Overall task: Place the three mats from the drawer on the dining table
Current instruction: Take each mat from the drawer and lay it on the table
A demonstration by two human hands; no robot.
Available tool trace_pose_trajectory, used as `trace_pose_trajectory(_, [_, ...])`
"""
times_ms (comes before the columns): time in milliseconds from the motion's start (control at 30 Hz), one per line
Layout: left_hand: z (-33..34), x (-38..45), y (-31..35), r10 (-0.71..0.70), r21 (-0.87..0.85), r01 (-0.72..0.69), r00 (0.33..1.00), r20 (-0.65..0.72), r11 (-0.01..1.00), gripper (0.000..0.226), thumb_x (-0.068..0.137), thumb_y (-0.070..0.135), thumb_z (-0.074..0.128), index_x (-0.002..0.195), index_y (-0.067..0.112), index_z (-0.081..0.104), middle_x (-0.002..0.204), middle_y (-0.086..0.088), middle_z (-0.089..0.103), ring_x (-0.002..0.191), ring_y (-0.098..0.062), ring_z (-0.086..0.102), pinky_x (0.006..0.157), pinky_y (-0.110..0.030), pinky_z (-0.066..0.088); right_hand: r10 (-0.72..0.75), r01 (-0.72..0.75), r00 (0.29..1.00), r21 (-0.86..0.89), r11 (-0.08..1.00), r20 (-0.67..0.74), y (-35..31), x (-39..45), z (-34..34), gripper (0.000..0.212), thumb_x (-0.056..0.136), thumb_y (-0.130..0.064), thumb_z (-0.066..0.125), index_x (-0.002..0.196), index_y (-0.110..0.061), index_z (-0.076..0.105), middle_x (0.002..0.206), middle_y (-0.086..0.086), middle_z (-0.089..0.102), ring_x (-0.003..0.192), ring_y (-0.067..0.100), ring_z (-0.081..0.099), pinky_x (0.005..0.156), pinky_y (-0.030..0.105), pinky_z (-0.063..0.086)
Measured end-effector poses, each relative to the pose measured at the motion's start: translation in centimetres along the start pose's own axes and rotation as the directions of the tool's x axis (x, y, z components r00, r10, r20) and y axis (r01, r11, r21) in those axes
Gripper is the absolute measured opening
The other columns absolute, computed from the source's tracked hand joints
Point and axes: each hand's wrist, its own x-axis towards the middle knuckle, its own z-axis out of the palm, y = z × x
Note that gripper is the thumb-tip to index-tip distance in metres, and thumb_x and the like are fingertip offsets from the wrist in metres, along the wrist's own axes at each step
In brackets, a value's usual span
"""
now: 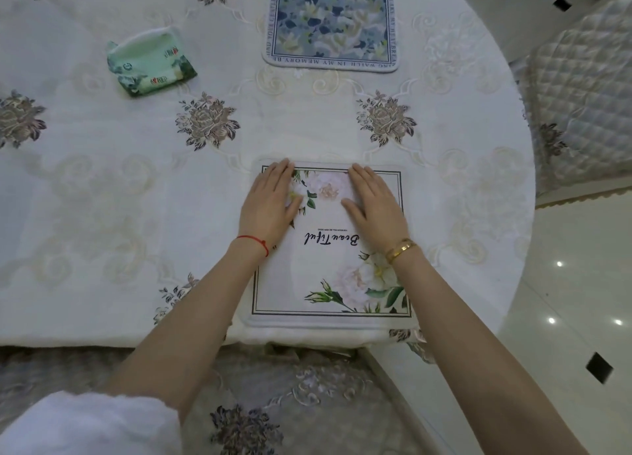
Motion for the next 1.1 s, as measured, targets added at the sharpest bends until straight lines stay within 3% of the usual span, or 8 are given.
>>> trace_pose_trajectory(300, [-1.2,-3.0,-1.1,-0.089,0.022,0.089,0.996,-0.003,0.996,0.057,0.099,0.027,0.043,0.148,0.002,0.024,0.156,-0.014,0.025,0.144,-0.029,0.021,0.120,-0.037,0.015,0.205,-0.206,0.978,-0.033,0.978,-0.042,2.8,-3.3,-1.8,0.059,0.100,-0.031,0.039,0.149,-0.005,0.020,0.158,0.010,0.017,0.147,0.024,0.008,0.120,0.036,0.004])
trace_pose_trajectory(500, [0.3,-5.3,1.4,0.057,0.021,-0.060,0.992,0.108,0.998,0.058,0.099,0.034,0.027,0.151,0.010,0.018,0.159,-0.006,0.018,0.148,-0.022,0.008,0.121,-0.035,0.009,0.022,-0.022,0.995,0.000,1.000,0.093,-2.2,-5.3,0.2,0.060,0.101,-0.031,0.037,0.151,-0.009,0.014,0.160,0.006,0.010,0.148,0.020,0.002,0.121,0.035,0.003])
trace_pose_trajectory(700, [-0.2,-7.0,0.4,-0.044,0.017,0.043,0.993,0.113,0.999,0.058,0.101,0.031,0.039,0.151,0.011,0.017,0.159,-0.004,0.017,0.147,-0.018,0.012,0.121,-0.035,0.011,0.063,-0.063,0.992,-0.002,0.998,0.105,-0.1,-7.8,-0.1,0.064,0.100,-0.038,0.040,0.152,-0.012,0.012,0.159,0.001,0.008,0.145,0.009,-0.001,0.120,0.031,0.001])
trace_pose_trajectory(933, [-2.3,-10.8,-0.8,-0.082,0.059,0.075,0.990,0.115,0.995,0.059,0.100,0.028,0.042,0.150,0.006,0.019,0.158,-0.010,0.018,0.147,-0.024,0.013,0.121,-0.035,0.007,0.206,-0.205,0.978,-0.026,0.978,0.025,1.9,-12.0,-1.6,0.059,0.100,-0.031,0.040,0.150,-0.008,0.018,0.159,0.006,0.015,0.147,0.019,0.007,0.120,0.031,0.002])
trace_pose_trajectory(1100, [-2.2,-13.7,2.9,0.025,0.008,-0.026,0.991,0.129,1.000,0.057,0.100,0.026,0.040,0.150,0.007,0.020,0.158,-0.010,0.018,0.147,-0.025,0.010,0.120,-0.035,0.008,0.074,-0.076,0.995,0.017,0.997,0.071,-2.2,-14.5,-0.3,0.059,0.100,-0.031,0.042,0.151,-0.011,0.019,0.159,0.005,0.015,0.147,0.015,0.002,0.120,0.032,0.005])
